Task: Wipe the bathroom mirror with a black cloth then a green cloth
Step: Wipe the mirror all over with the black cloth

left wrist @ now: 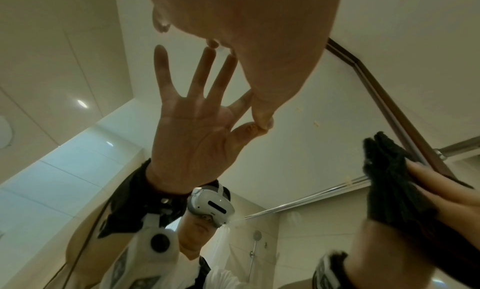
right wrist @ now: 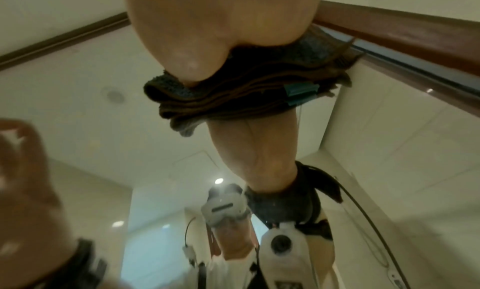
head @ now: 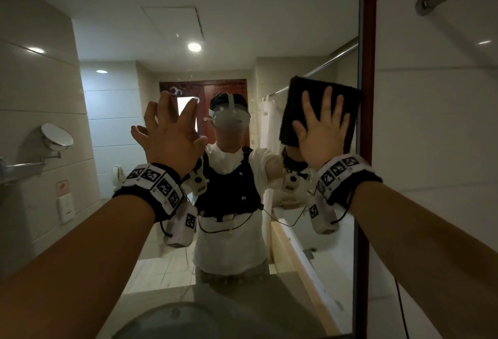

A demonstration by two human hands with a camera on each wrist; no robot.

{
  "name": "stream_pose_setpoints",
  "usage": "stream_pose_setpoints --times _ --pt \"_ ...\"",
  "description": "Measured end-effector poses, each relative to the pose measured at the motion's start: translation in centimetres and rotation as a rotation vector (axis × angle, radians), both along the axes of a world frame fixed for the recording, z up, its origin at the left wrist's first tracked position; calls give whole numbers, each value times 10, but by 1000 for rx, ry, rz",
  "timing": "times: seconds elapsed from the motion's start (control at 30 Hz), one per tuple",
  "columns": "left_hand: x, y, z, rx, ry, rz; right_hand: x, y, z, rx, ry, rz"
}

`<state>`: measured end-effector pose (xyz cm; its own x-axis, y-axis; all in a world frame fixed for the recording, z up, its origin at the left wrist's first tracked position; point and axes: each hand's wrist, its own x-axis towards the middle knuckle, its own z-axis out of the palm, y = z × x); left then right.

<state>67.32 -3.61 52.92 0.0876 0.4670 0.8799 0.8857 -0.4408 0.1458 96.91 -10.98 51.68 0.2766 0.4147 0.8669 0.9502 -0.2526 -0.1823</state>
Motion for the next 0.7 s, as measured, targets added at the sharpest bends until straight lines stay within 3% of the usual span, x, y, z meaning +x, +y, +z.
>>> stream_pose_setpoints --times 0.13,0.37,0.57,0.63,0.7 --pt "2 1 0 11 -17 -11 6 -3 -21 -101 -246 23" --pt "-1 1 1 -12 5 -3 -2 0 5 -7 60 3" --pt "2 1 0 6 -7 -1 -12 -4 -14 -172 -318 18" --pt "2 1 1 2 -6 -3 -4 -5 -9 -155 -313 22" --pt "1 1 1 -5 7 -3 0 -6 -1 -98 -170 35"
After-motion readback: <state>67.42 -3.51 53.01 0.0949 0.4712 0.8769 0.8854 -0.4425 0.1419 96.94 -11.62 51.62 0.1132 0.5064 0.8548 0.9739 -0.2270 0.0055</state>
